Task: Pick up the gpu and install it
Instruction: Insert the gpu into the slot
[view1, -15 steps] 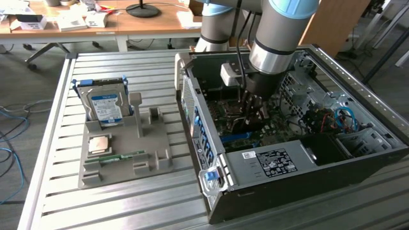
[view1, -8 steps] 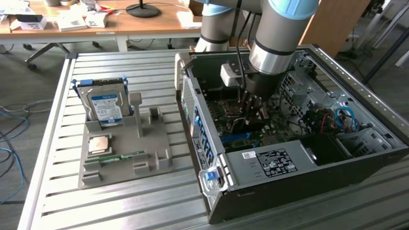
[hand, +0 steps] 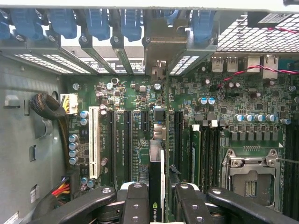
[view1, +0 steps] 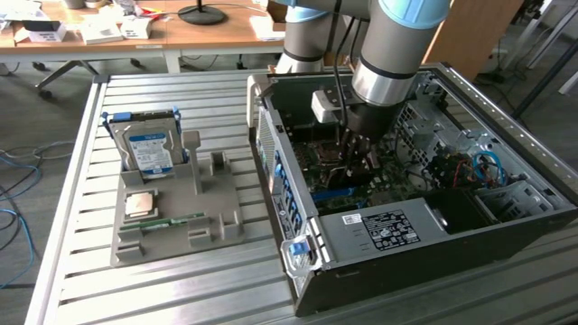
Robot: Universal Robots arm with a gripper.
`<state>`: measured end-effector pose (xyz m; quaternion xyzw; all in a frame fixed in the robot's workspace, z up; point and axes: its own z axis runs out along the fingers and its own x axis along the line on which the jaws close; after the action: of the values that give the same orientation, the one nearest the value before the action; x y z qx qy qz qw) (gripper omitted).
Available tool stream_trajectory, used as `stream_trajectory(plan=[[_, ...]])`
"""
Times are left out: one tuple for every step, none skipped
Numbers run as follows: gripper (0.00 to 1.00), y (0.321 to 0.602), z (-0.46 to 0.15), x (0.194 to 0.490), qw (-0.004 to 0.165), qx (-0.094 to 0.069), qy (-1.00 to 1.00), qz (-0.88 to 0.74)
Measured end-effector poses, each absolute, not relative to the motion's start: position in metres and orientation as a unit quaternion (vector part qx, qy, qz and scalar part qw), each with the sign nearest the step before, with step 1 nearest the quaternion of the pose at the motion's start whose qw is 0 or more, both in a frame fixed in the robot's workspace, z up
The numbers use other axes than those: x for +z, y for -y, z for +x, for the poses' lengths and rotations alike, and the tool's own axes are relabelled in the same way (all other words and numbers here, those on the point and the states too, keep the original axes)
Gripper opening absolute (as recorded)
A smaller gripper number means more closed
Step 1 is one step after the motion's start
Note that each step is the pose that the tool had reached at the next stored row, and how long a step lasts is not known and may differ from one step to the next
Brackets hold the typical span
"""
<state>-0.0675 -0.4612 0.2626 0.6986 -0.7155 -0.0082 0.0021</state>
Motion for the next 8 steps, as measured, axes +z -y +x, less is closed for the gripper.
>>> stream_trajectory(plan=[[0.26,0.4612,-0.0675,0.2624,0.002,-0.008,0.715,0.699],[0.26,0.4612,-0.0675,0.2622,0.002,-0.008,0.715,0.699],[0.26,0.4612,-0.0675,0.2619,0.002,-0.008,0.715,0.699],[0.26,0.4612,-0.0675,0.2616,0.002,-0.008,0.715,0.699],[0.26,0.4612,-0.0675,0.2615,0.002,-0.008,0.715,0.699],[0.26,0.4612,-0.0675,0.2614,0.002,-0.008,0.715,0.699],[0.26,0.4612,-0.0675,0.2613,0.002,-0.008,0.715,0.699],[0.26,0.4612,-0.0675,0.2613,0.002,-0.008,0.715,0.699]])
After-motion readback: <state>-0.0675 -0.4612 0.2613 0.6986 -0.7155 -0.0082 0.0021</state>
